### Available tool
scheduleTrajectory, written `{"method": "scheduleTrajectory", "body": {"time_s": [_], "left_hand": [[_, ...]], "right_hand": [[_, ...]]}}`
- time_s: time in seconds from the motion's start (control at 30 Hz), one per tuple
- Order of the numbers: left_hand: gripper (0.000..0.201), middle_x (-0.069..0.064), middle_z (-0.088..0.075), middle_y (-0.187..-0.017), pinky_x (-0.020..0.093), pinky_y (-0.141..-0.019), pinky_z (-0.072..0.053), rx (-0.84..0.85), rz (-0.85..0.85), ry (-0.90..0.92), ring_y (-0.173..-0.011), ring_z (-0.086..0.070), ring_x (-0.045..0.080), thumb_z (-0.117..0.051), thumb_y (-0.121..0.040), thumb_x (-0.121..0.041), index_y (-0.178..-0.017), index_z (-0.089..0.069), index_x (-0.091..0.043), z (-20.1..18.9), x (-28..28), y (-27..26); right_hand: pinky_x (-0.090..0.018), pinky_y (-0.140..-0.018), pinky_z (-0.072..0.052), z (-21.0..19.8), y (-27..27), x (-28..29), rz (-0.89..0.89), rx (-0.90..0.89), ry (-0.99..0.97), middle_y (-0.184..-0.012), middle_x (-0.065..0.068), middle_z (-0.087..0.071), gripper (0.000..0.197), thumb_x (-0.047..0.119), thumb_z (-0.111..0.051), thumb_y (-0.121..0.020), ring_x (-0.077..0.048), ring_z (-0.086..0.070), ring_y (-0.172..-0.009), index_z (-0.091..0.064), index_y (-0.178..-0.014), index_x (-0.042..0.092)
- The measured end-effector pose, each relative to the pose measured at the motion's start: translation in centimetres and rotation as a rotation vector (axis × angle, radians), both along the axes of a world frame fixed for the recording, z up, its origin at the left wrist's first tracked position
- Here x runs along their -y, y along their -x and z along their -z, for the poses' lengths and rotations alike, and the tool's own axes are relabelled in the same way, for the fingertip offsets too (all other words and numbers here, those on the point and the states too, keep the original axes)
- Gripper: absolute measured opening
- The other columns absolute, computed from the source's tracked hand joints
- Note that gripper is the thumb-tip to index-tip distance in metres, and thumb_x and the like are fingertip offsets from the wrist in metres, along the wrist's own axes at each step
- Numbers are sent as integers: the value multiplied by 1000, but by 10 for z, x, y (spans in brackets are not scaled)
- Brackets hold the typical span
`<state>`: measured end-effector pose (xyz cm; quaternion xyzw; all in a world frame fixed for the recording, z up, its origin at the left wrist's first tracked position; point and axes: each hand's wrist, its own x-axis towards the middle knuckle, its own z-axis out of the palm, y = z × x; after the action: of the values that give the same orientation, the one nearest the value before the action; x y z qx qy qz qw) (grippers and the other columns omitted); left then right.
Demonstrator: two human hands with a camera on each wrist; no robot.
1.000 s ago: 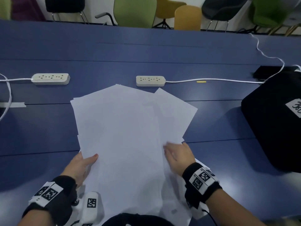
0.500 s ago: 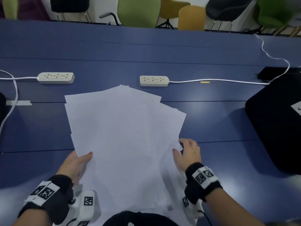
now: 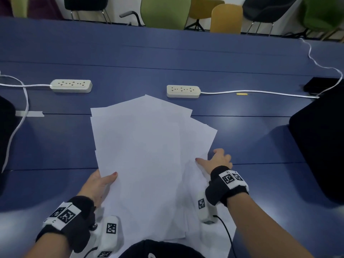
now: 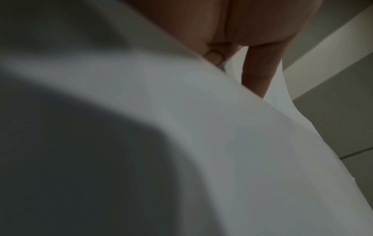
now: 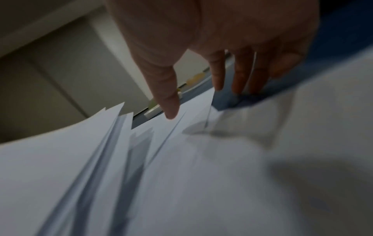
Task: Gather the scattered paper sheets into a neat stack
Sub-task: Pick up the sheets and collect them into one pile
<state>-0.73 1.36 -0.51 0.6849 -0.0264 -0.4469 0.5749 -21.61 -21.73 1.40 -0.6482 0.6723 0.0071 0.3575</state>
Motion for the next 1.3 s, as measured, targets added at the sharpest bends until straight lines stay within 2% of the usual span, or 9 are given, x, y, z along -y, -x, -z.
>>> {"method": "scheduleTrajectory", "body": {"time_s": [0.2,0.37,0.5,0.7,0.83,0.97,1.07,1.2,1.3], "left_hand": [[33,9,-63,-107,40,-95,-38,-21,-14,26,-97,-59,25,-46,-91,1,-122,-50,-9,2,0,-3],[31,6,-62,-102,38,-93,-38,-17,-18,40,-90,-59,19,-46,-91,1,-121,-51,-9,2,0,-1],[35,12,-61,-110,40,-91,-42,-12,-4,46,-91,-59,23,-44,-91,3,-125,-49,-5,0,-1,2],[35,13,-60,-113,38,-90,-41,31,18,62,-91,-59,24,-44,-92,2,-126,-49,-4,-1,-3,5],[29,3,-62,-98,35,-82,-45,59,25,73,-87,-59,18,-43,-92,2,-116,-52,-11,-5,-2,8],[28,7,-62,-104,39,-90,-40,49,42,73,-91,-59,23,-43,-92,1,-116,-52,-12,-8,-3,8],[33,8,-63,-107,36,-88,-41,60,47,74,-98,-59,25,-44,-92,2,-124,-49,-9,-11,-5,7],[35,15,-60,-117,41,-97,-40,52,49,63,-103,-59,30,-45,-92,2,-124,-49,-8,-9,-7,7],[35,11,-62,-112,37,-89,-43,25,45,65,-96,-60,23,-44,-92,3,-125,-49,-8,-9,-8,7]], "right_hand": [[-44,-94,-38,-7,54,-17,-316,-396,-6,-125,-6,-35,75,45,-69,-65,-29,-39,-118,-27,-124,27],[-32,-71,-47,-6,66,-29,-357,-343,-75,-104,-4,-40,50,17,-60,-74,-28,-54,-87,-31,-115,20],[-42,-95,-44,-7,54,-24,-440,-469,-37,-119,-5,-47,63,37,-71,-67,-28,-41,-118,-37,-116,17],[-40,-94,-43,-6,52,-36,-478,-550,-32,-129,-7,-33,80,43,-77,-62,-26,-32,-124,-38,-124,11],[-35,-83,-48,-5,53,-38,-444,-448,-76,-117,-4,-37,56,31,-74,-66,-25,-40,-113,-46,-111,14],[-36,-91,-40,-11,57,-27,-433,-385,-69,-78,3,-49,26,7,-52,-72,-19,-51,-72,-38,-89,21],[-40,-96,-31,-21,49,-11,-544,-442,151,-73,3,-52,27,2,-40,-72,-24,-49,-86,-38,-90,22],[-49,-109,-17,-29,13,9,-656,-464,464,-105,-1,-61,43,-3,-38,-73,-29,-43,-113,-45,-108,21],[-58,-113,-4,-24,-17,12,-698,-303,721,-118,-4,-57,54,-6,-53,-70,-32,-43,-118,-50,-117,21]]}}
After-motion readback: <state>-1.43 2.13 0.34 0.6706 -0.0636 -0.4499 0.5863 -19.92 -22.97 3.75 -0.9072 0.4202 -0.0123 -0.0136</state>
